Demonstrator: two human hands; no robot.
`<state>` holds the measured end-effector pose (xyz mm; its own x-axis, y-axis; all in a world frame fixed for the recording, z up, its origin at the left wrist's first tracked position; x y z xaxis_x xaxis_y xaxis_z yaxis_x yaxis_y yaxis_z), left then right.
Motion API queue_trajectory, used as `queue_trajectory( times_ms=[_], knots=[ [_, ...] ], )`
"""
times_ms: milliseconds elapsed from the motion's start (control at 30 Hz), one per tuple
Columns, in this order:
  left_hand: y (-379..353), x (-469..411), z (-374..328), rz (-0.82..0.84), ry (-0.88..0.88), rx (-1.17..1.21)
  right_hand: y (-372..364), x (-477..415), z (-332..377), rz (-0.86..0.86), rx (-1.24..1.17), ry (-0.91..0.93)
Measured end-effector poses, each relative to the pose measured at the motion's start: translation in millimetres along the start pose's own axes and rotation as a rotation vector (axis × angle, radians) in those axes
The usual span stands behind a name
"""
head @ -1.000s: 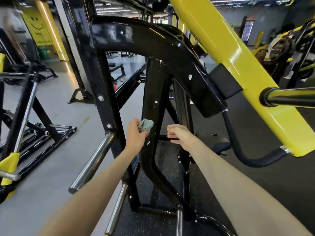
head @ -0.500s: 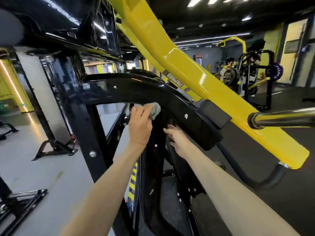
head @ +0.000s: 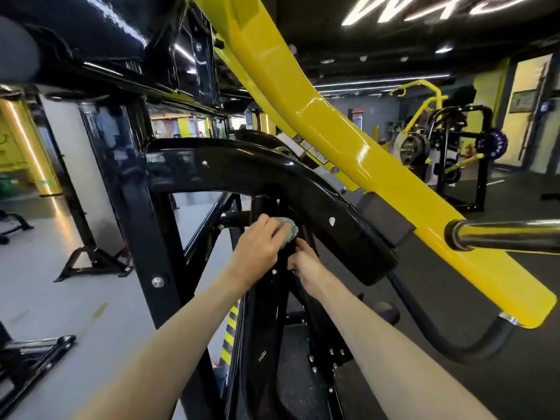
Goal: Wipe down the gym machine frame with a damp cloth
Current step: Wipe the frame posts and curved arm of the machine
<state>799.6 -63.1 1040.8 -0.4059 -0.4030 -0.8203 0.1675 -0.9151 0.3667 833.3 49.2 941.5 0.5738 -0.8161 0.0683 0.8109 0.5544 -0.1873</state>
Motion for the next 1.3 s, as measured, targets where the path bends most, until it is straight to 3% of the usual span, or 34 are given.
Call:
queue_trajectory(
  times_ms=[100, 200, 300, 400, 533, 600, 767, 933, 1033, 1133, 1200, 1300],
  knots=[
    [11.5, -21.6, 15.7, -0.029, 0.201, 0.038, -2.5, -0.3, -4.4, 0.042, 0.005, 0.008],
    [14.3, -32.1, 33.0, -0.162, 0.406, 0.059, 3.0, -2.7, -7.1, 0.06, 0.024, 0.036],
    [-3.5, -6.6, 13.0, -0.183, 0.267, 0.026, 4.7, -4.9, -5.2, 0.083, -0.003, 0.041],
    [-6.6, 1.2, -0.9, -0.093, 0.155, 0.004, 7.5, -9.2, -5.4, 0.044, -0.036, 0.011],
    [13.3, -37.2, 22.1, -0.141, 0.384, 0.047, 4.9, -8.1, -8.2, 0.078, -0.02, 0.012],
    [8.4, -33.8, 21.8, -0.159, 0.357, 0.026, 3.6, -7.1, -6.7, 0.094, -0.026, 0.015],
    [-5.7, -9.8, 2.3, -0.028, 0.156, -0.013, 5.7, -9.5, -4.1, 0.073, -0.011, 0.007],
    [11.7, -36.4, 26.5, -0.183, 0.366, 0.045, 4.5, -9.0, -5.3, 0.084, 0.002, 0.018],
    [-6.9, -15.4, 8.7, -0.169, 0.215, 0.023, 5.7, -10.6, -5.1, 0.08, -0.01, 0.018],
    [-14.8, -0.5, -5.7, -0.051, 0.02, 0.013, 6.6, -11.2, -6.0, 0.058, -0.027, 0.007],
    [-6.1, -13.7, 4.0, -0.041, 0.09, 0.034, 6.6, -11.6, -8.1, 0.065, -0.024, 0.006],
    [6.3, -30.3, 23.0, -0.163, 0.316, 0.083, 6.1, -15.4, -13.6, 0.086, -0.034, 0.004]
  ],
)
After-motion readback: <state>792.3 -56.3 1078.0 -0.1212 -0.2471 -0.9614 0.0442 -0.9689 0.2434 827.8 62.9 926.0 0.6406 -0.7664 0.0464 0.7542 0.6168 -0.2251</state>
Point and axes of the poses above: each hand's wrist, its own x-axis away from the middle knuckle, its own y-axis out of the back of the hand, z = x × y, the point moved 6 cm from there along -x, towards the middle knuckle, and after that the axes turned 1 degree about -x, right-handed, at the moved point
